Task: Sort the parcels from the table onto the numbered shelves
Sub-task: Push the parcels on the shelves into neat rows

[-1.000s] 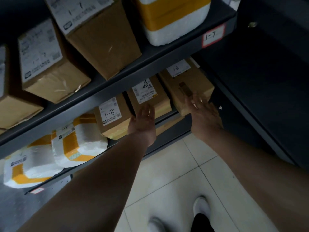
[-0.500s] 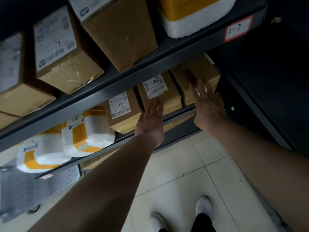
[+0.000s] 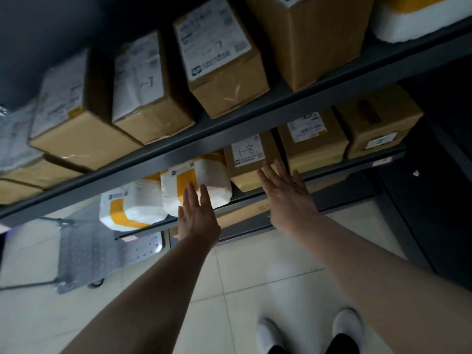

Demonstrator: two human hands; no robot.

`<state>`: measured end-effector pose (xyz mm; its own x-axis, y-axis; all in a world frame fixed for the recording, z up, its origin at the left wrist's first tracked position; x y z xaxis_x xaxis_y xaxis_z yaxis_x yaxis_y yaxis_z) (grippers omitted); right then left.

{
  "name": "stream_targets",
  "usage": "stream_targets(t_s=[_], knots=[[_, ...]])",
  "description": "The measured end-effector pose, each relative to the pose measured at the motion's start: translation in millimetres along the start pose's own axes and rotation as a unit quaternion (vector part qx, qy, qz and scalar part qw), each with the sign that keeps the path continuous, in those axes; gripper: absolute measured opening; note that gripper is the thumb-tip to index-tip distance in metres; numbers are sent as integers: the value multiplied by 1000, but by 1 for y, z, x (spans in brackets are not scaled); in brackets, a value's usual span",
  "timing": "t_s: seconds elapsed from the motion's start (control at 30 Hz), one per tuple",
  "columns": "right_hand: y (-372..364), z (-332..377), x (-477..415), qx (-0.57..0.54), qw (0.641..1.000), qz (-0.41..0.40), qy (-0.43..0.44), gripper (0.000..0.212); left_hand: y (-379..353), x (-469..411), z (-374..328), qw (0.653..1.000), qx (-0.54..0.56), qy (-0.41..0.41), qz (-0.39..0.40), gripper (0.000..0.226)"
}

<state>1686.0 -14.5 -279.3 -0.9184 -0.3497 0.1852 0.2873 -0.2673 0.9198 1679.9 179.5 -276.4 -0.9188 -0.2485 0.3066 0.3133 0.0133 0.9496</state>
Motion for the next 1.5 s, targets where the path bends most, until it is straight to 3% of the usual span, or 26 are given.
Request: stream_targets(t_s=[0.1, 0.23, 0.57, 0.8, 0.93, 1.07, 1.27, 1.5], knots=[[-9, 26, -12, -7, 1000, 8, 12, 94, -5, -11, 20, 998, -15, -21, 52, 108], [-19, 43, -20, 8, 1000, 20, 18, 94, -9, -23, 24, 998, -19, -41, 53, 114], [-24, 73, 1, 24, 998, 60, 5, 92, -6, 5, 32, 997, 28, -34, 68, 104], [13, 132, 31, -10, 998, 66, 11, 85, 15, 65, 78, 987, -44, -99, 115, 89], [48, 172, 44, -3, 998, 60, 26, 75, 63, 80, 113, 993, -32, -75, 84, 93], [81, 210, 56, -1, 998, 43, 53, 65, 107, 96, 144, 995, -3, -66, 71, 82], [123, 257, 80, 23, 995, 20, 98, 65, 156, 137, 185, 998, 22, -22, 56, 77], [193, 310, 100, 40, 984, -48, 167, 64, 239, 183, 213, 995, 90, -15, -31, 75]])
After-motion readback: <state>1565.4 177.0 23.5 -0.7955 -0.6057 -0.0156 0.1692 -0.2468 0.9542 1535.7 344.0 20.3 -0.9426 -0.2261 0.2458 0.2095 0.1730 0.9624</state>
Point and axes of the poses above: each hand's wrist, its own x-axis away from the middle knuckle, its own y-axis out of the back of the hand, z = x × y, the point moved 7 cm from there along -x, towards the middle knuckle, and after that the axes turned 7 degrees about y, right-handed, at the moved point
